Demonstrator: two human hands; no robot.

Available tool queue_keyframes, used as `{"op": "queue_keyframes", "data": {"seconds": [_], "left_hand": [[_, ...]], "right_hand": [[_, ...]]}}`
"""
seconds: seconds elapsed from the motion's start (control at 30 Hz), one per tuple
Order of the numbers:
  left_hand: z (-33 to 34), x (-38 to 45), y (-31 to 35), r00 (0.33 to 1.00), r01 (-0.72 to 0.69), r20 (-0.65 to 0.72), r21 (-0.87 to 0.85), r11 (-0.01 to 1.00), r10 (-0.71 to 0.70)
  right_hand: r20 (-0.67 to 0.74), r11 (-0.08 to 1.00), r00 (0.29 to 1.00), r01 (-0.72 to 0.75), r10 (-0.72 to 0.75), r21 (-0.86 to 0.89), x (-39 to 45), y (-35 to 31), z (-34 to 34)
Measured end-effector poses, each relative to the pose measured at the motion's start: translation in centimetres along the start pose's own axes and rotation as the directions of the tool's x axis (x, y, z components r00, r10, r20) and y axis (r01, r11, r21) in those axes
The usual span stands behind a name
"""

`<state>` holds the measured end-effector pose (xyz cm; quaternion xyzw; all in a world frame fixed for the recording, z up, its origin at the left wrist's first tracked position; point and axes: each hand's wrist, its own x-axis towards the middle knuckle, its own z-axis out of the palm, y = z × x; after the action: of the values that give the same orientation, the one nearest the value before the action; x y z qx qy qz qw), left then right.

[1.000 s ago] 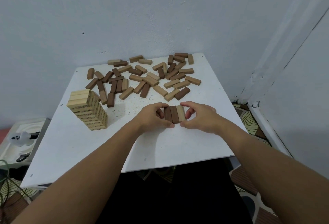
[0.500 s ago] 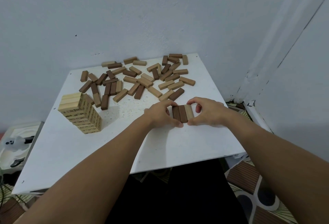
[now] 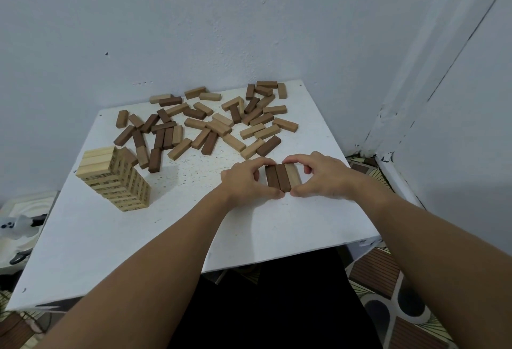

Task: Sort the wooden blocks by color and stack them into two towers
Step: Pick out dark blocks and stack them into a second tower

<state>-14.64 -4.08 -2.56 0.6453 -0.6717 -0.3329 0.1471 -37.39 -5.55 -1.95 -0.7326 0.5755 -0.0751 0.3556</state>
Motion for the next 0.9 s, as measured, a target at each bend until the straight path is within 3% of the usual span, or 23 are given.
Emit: {"op": "queue_keyframes", "data": {"seconds": [0.43, 0.6, 0.67, 0.73, 0.83, 0.9], "left_hand": [[0.0, -0.4, 0.1, 1.0, -0.002, 0.005, -0.002, 1.0, 0.002], [-0.5, -0.3, 0.1, 0.998, 0.014, 0.068, -0.019, 1.0, -0.012], [-1.2, -0.2, -0.2, 0.989, 0.028, 0.144, -0.087, 0.996, -0.015], [-2.2, 0.0, -0.4, 0.977, 0.054, 0.213, -0.167, 0.984, -0.017], [-3.4, 0.6, -0.7, 0.986, 0.067, 0.164, -0.241, 0.968, -0.027], [-3.5, 1.2, -1.1, 0.999, 0.044, 0.036, -0.243, 0.969, -0.036]], "right_hand": [[0.035, 1.0, 0.999, -0.019, 0.019, -0.022, -0.8, -1.3, -0.6], [0.071, 0.999, 0.997, -0.029, 0.032, -0.043, -0.5, -1.0, -0.8], [0.138, 0.999, 0.989, -0.052, 0.05, 0.01, 0.0, -0.7, -1.2], [0.172, 0.981, 0.983, -0.099, 0.069, 0.168, 0.4, -0.7, -1.7], [0.108, 0.932, 0.989, -0.136, 0.105, 0.335, 0.9, -1.3, -2.3], [-0.033, 0.955, 0.993, -0.098, 0.111, 0.279, 1.7, -1.7, -2.1]]}}
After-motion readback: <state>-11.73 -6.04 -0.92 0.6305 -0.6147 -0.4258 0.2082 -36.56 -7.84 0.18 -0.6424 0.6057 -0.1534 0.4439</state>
